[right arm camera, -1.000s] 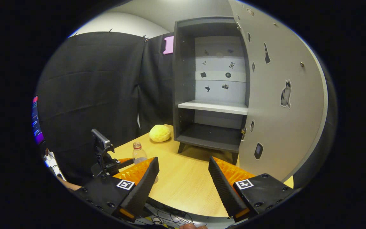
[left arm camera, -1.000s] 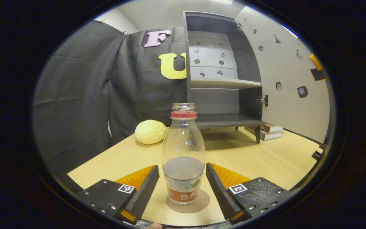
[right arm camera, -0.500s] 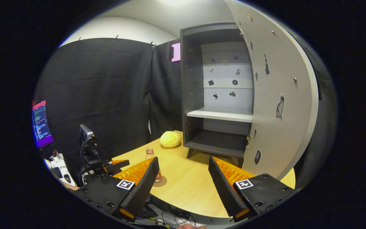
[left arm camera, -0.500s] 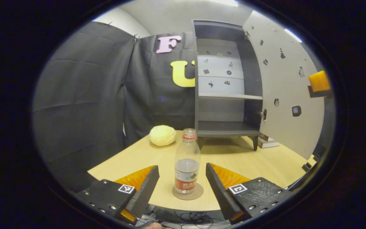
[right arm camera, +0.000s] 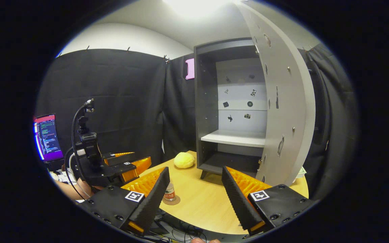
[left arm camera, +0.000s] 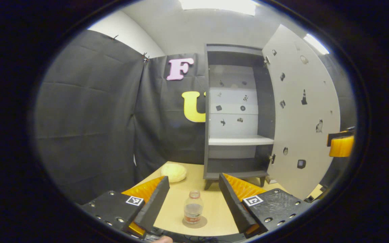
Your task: Open the cabinet door with the right hand, grasp the bottle in the cabinet with the left hand and place it on the coaster, then close the cabinet door with the right hand.
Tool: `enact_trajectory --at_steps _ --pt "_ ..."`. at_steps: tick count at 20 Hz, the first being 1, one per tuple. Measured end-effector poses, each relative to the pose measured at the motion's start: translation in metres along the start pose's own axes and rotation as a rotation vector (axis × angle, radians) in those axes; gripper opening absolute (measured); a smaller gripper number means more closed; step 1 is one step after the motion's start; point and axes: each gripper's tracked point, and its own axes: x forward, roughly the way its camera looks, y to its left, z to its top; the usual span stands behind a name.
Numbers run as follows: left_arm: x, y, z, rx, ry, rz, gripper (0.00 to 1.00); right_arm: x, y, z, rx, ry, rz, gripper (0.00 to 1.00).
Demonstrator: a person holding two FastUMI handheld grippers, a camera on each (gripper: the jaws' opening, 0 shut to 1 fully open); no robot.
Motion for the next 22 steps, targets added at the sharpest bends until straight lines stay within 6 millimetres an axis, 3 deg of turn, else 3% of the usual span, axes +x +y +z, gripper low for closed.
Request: enact_trajectory --at_steps 3,4,6,14,17,19,22 --pt "0.016 -0.011 0.012 0.027 0.000 -0.079 0.91 -0.014 -0.002 0.016 0.044 -0.005 -0.047 0.93" --pt "0.019 -0.016 0.014 0.032 0.002 -0.114 0.91 -0.018 -0.005 0.021 0.059 -0.010 -0.062 0.98" --pt "0.028 -0.023 0.020 0.034 0.000 -0.178 0.91 -0.032 -0.014 0.032 0.083 -0.018 -0.133 0.98" --pt "0.048 -0.036 0.022 0.017 0.017 -0.299 0.91 -0.099 -0.088 0.060 0.114 -0.081 -0.507 0.98" --pt "0.046 -0.036 0.028 0.004 0.013 -0.285 0.89 -0.110 -0.122 0.074 0.118 -0.099 -0.572 0.98" --pt "0.043 -0.035 0.030 -0.002 0.012 -0.274 0.94 -0.116 -0.148 0.086 0.122 -0.125 -0.596 0.98" --pt "0.041 -0.029 0.033 0.010 0.014 -0.240 0.89 -0.105 -0.178 0.092 0.133 -0.130 -0.616 0.98"
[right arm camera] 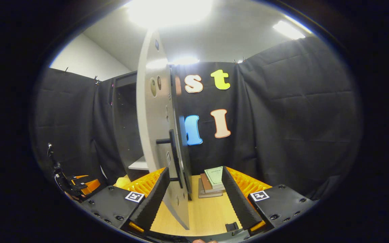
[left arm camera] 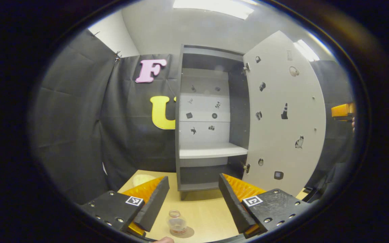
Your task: Open the cabinet door with the right hand, grasp the bottle in the cabinet with the left hand and place it on the coaster, then close the cabinet door with the right hand.
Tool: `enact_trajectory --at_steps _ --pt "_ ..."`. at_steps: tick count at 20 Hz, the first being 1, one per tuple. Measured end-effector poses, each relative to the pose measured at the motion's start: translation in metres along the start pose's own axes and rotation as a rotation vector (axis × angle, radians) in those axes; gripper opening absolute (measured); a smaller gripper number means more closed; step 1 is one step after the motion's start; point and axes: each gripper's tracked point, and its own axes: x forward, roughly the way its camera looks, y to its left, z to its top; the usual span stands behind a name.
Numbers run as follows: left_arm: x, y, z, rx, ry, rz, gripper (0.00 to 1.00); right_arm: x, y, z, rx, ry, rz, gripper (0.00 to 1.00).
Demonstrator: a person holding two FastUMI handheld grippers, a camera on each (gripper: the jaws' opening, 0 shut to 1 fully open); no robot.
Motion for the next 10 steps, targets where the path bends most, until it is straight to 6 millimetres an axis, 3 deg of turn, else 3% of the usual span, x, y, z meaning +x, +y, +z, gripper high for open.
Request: enact_trajectory --at_steps 4,5,6,7,8,10 --pt "-0.012 0.015 0.000 -0.016 0.012 0.045 0.91 0.031 -0.021 0.013 -0.051 -0.036 -0.038 0.98" --pt "-0.013 0.018 0.000 -0.019 0.015 0.055 0.88 0.036 -0.021 0.013 -0.067 -0.036 -0.036 0.98" --pt "-0.014 0.025 -0.001 -0.017 0.016 0.071 0.91 0.043 -0.016 0.012 -0.076 -0.037 -0.025 0.98" --pt "-0.016 0.029 0.000 -0.014 0.016 0.084 0.88 0.047 -0.010 0.013 -0.078 -0.039 -0.012 0.92" --pt "-0.016 0.034 -0.001 -0.012 0.017 0.095 0.91 0.049 -0.011 0.014 -0.095 -0.047 -0.031 0.98" --pt "-0.020 0.041 -0.002 -0.009 0.019 0.114 0.91 0.046 -0.008 0.020 -0.161 -0.076 -0.039 0.92"
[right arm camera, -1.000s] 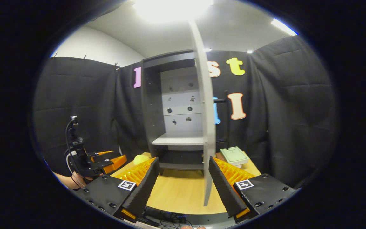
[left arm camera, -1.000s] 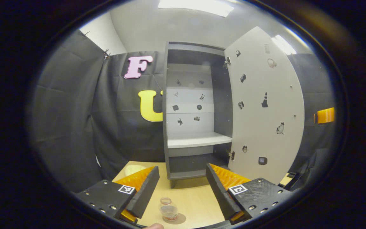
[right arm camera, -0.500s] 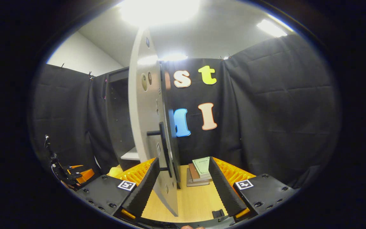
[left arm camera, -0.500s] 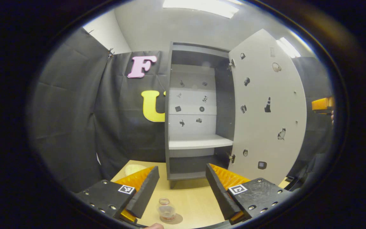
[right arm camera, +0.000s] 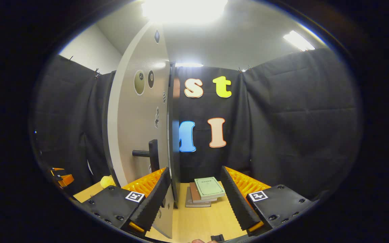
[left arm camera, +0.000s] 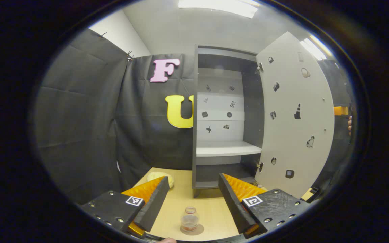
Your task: Open the cabinet door with the right hand, grasp the bottle in the cabinet with the left hand and place it on the coaster, then close the cabinet door with the right hand.
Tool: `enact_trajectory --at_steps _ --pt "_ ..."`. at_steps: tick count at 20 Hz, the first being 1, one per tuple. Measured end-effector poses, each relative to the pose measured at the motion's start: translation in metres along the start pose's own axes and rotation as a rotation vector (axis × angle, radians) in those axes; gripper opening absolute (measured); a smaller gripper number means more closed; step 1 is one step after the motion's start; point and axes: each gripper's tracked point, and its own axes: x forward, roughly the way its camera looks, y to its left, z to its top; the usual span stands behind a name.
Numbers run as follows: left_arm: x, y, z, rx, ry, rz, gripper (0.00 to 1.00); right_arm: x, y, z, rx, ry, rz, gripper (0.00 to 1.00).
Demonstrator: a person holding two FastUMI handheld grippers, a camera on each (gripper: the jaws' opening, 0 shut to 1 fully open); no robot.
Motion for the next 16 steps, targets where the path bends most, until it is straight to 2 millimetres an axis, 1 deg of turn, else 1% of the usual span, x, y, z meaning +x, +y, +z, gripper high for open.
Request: enact_trajectory --at_steps 1,2,3,4,5,6,7,8,9,10,11,12,13,16 --pt "-0.002 0.005 -0.001 -0.002 0.003 0.009 0.90 -0.002 0.000 0.002 -0.026 -0.006 -0.012 0.92" --pt "-0.002 0.008 -0.002 -0.007 0.006 0.015 0.91 -0.002 0.005 0.002 -0.037 -0.009 -0.019 0.96" --pt "-0.002 0.012 -0.003 -0.010 0.008 0.028 0.94 -0.004 0.010 0.001 -0.028 -0.005 -0.017 0.92" --pt "-0.002 0.017 -0.003 -0.009 0.006 0.039 0.88 -0.004 0.014 -0.002 -0.008 -0.001 -0.014 0.96" --pt "-0.003 0.020 -0.002 -0.007 0.006 0.040 0.88 -0.005 0.017 -0.003 0.021 0.006 -0.011 0.96" --pt "-0.004 0.021 -0.005 -0.005 0.011 0.040 0.91 -0.006 0.020 -0.004 0.051 0.015 -0.012 0.92" --pt "-0.005 0.022 -0.006 -0.002 0.014 0.037 0.88 -0.007 0.024 -0.005 0.077 0.021 -0.014 0.92" --pt "-0.004 0.024 -0.007 0.002 0.017 0.034 0.91 -0.007 0.028 -0.005 0.098 0.025 -0.015 0.96" --pt "-0.005 0.026 -0.009 0.005 0.024 0.033 0.94 -0.009 0.032 -0.005 0.117 0.029 -0.016 0.96" --pt "-0.005 0.028 -0.011 0.003 0.033 0.032 0.89 -0.009 0.037 -0.006 0.133 0.033 -0.017 0.96" --pt "-0.005 0.029 -0.013 0.000 0.038 0.028 0.89 -0.010 0.041 -0.006 0.145 0.035 -0.016 0.96" --pt "-0.005 0.030 -0.014 -0.005 0.041 0.027 0.94 -0.010 0.046 -0.006 0.155 0.039 -0.013 0.96" --pt "-0.004 0.031 -0.014 -0.009 0.042 0.023 0.91 -0.010 0.051 -0.006 0.160 0.041 -0.010 0.96" --pt "-0.004 0.039 -0.012 -0.013 0.042 0.021 0.89 -0.012 0.069 -0.005 0.169 0.047 0.000 0.98"
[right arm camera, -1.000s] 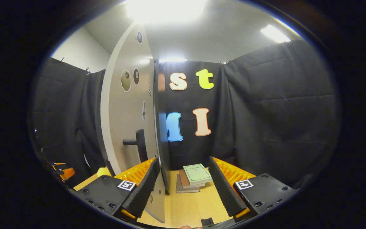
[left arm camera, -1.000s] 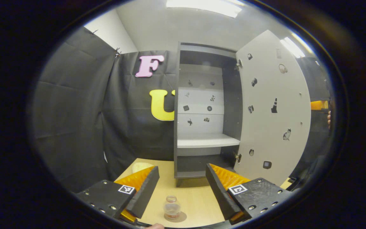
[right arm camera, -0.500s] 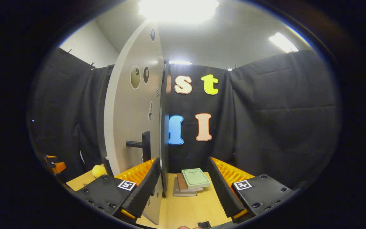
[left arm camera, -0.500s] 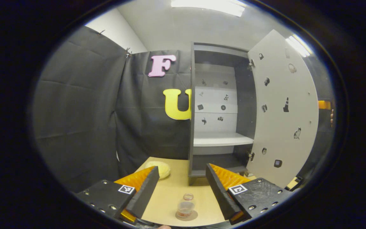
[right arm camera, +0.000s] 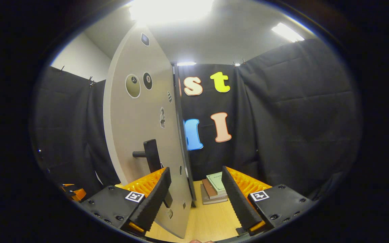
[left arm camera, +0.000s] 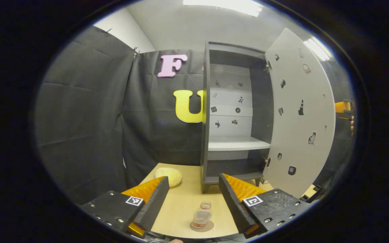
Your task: Open the cabinet door with the right hand, grasp the bottle in the cabinet with the left hand and place it on the coaster, then close the cabinet door with the right hand.
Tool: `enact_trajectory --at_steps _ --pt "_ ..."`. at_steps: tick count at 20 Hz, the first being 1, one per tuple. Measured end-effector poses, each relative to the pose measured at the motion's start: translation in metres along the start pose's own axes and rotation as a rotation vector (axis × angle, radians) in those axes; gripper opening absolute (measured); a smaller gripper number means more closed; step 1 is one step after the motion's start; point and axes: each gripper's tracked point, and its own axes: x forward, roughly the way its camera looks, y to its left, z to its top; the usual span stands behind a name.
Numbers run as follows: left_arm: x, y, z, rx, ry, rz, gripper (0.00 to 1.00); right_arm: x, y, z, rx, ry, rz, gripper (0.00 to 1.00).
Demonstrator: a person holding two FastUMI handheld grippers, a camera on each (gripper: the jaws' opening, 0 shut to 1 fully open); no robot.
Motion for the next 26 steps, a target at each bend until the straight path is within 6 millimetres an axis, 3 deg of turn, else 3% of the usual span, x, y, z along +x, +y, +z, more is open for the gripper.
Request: enact_trajectory --at_steps 6,11,15,17,22,26 --pt "-0.007 0.024 0.004 -0.005 -0.012 0.027 0.89 -0.004 0.044 -0.012 0.030 -0.004 0.049 0.98" --pt "-0.013 0.042 0.009 0.005 -0.016 0.054 0.91 0.014 0.101 -0.022 0.058 0.013 0.143 0.98" --pt "-0.013 0.055 0.011 0.009 -0.019 0.066 0.88 0.025 0.134 -0.035 0.050 0.046 0.192 0.98" --pt "-0.016 0.055 0.017 -0.006 -0.029 0.062 0.91 0.029 0.150 -0.043 0.044 0.076 0.228 0.98" --pt "-0.017 0.039 0.026 0.013 -0.022 0.054 0.88 0.041 0.140 -0.039 0.002 0.049 0.210 0.98" --pt "0.013 -0.009 0.033 -0.007 -0.025 -0.005 0.90 0.044 0.091 -0.037 -0.027 0.038 0.143 0.98"
